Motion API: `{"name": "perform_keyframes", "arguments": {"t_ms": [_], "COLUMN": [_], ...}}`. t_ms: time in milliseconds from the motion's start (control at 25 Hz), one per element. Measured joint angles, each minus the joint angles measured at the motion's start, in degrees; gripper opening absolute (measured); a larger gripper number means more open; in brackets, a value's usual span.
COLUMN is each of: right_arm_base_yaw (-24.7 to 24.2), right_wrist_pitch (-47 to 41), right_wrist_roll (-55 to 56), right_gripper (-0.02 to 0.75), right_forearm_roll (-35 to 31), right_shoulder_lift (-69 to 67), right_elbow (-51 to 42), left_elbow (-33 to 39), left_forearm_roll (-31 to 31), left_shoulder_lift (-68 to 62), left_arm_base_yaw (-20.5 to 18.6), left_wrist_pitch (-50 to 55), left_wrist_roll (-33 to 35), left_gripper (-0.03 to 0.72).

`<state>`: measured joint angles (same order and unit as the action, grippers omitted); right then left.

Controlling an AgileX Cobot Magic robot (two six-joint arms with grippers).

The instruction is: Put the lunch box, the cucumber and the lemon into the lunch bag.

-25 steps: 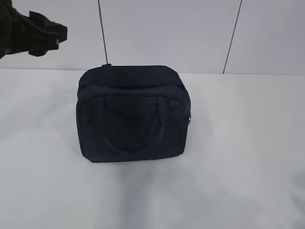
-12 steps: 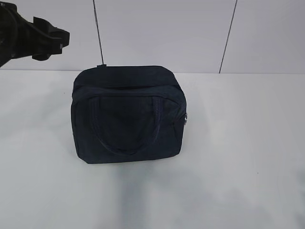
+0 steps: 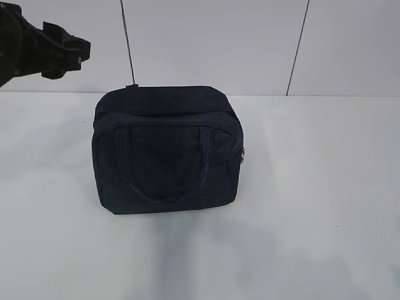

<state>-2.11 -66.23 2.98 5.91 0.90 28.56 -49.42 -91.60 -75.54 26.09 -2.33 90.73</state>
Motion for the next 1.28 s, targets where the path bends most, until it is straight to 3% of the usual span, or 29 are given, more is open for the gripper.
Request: {"name": "perform_keyframes", "arguments": {"t_ms": [1040, 1160, 1280], "right_arm_base_yaw": [-0.21, -0.21, -0.21], "right_wrist_pitch": [0.12, 0.12, 0.12], "right_wrist_roll": [-0.13, -0.13, -0.13], "right_gripper": [0.434, 0.434, 0.434], "right_forearm_roll": [0.0, 0.0, 0.0], "right_shoulder_lift": [0.0, 0.0, 0.0], "right_elbow": [0.0, 0.0, 0.0], "left_elbow": [0.0, 0.13, 0.16], "left_forearm_roll": [0.75, 8.67, 25.13], "left_shoulder_lift": [0.0, 0.0, 0.0], "left_arm_base_yaw": [0.0, -0.02, -1.54], "left_wrist_pitch": [1.43, 2.33, 3.64], "left_wrist_roll": [0.0, -6.06, -20.8], "left_gripper": [0.34, 0.34, 0.34]}}
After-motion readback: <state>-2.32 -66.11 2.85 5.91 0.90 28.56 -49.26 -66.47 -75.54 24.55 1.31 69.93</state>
